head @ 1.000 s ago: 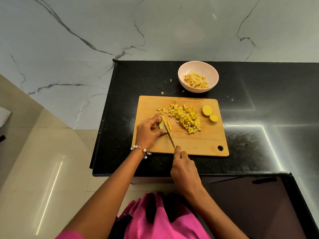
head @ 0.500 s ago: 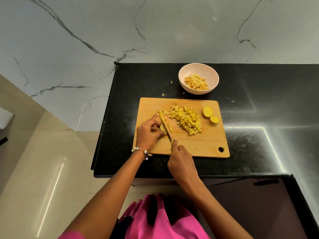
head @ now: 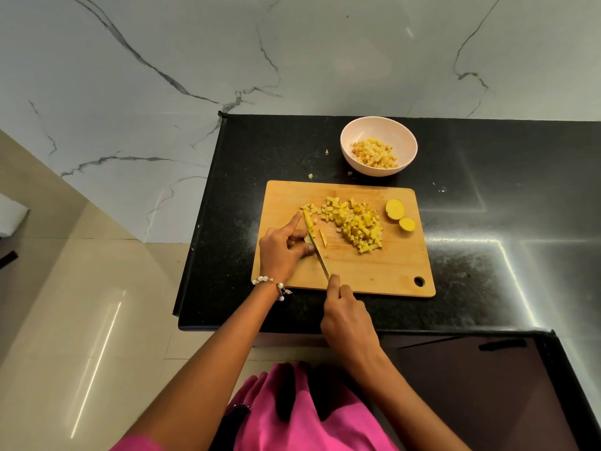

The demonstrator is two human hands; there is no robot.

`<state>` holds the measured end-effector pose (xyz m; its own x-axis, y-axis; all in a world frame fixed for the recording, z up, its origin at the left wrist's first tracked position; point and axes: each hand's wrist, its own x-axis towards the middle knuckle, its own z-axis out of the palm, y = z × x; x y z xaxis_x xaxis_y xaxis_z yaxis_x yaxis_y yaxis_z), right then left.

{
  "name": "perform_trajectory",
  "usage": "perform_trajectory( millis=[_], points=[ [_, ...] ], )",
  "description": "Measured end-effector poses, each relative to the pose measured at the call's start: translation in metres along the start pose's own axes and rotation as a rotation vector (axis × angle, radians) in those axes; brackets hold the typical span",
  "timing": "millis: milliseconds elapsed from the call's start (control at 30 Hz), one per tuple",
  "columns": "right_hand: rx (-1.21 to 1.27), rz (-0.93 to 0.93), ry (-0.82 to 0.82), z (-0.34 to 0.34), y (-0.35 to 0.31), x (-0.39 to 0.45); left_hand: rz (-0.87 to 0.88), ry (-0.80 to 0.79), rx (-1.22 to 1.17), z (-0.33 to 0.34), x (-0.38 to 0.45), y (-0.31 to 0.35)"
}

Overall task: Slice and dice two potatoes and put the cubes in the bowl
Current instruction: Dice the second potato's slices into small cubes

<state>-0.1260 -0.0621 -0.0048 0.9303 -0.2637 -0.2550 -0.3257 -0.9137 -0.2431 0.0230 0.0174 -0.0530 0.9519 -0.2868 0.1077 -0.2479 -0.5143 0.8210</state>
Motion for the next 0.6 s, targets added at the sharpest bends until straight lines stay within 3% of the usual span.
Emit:
perform_trajectory(
  millis=[300,467,600],
  points=[
    [0.133,0.02,0.061,-0.01,-0.002,0.012,-0.075,-0.017,-0.011,-0.004,-0.001,0.0],
    [0.217,0.031,0.18,-0.014,0.009,0.02,-0.103,0.066,-0.055,-0.004,-0.003,0.01],
    [0.27,0.068,0.256,-0.019,0.024,0.024,-0.103,0.098,0.142,0.002,0.018,0.021]
  ],
)
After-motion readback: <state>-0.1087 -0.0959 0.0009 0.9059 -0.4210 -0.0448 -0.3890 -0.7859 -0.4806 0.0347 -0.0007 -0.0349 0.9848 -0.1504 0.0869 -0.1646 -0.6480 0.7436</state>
